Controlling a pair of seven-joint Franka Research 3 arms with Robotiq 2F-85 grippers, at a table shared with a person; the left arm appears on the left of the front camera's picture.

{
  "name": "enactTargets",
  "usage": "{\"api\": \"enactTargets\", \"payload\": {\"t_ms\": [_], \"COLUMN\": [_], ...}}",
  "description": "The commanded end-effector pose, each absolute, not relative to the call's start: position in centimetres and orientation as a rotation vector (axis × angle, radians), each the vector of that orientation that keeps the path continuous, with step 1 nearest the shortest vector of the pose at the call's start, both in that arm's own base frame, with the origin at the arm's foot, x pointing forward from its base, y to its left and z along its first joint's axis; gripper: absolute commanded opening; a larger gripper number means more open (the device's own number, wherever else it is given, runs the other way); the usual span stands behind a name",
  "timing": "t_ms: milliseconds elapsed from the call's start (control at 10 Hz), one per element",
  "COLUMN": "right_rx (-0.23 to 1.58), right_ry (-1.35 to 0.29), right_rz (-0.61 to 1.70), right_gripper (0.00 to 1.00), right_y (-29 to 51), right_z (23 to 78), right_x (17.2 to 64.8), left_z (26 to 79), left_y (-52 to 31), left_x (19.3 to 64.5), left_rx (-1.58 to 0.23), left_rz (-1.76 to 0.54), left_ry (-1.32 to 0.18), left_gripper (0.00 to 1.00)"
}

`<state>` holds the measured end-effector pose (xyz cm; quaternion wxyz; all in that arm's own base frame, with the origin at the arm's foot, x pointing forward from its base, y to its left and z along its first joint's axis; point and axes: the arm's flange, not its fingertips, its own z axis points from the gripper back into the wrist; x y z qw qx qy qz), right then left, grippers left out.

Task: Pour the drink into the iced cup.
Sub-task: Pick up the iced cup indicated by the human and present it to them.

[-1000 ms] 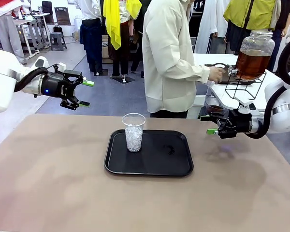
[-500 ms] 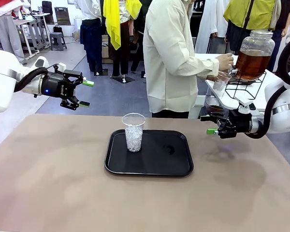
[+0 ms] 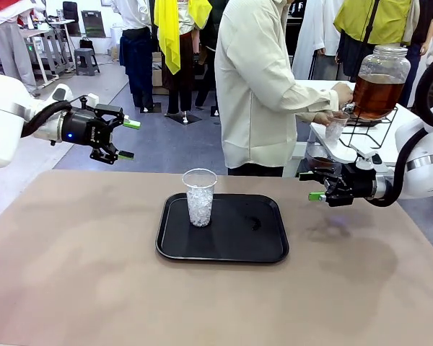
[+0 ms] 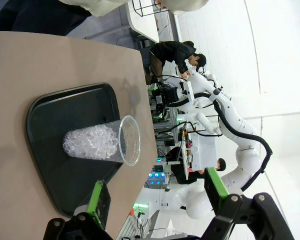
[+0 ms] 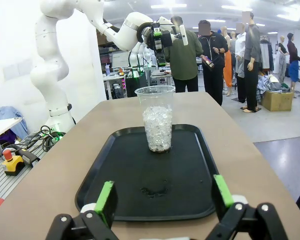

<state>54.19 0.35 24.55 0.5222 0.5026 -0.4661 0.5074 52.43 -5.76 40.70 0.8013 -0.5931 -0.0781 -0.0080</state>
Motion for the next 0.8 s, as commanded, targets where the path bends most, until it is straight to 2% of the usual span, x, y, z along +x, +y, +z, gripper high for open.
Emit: {"api": "enactTargets", "payload": {"t_ms": [0,700], "right_rx": [1.205,1.205], "right_ry": [-1.11,-1.11], "right_rz": [1.215,1.215], "right_gripper": [1.0,1.0], "right_y": [0.54,0.54], "right_z": [24.81,24.81], "right_x": [54.24,54.24], "left_z": [40.83,40.83], "left_y": [-5.76,-5.76], "left_x": [52.44,52.44], "left_rx": [-1.273,-1.273], "left_rz": [-0.021,-0.021], "left_ry": [-0.17,-0.17], "left_gripper": [1.0,1.0]}}
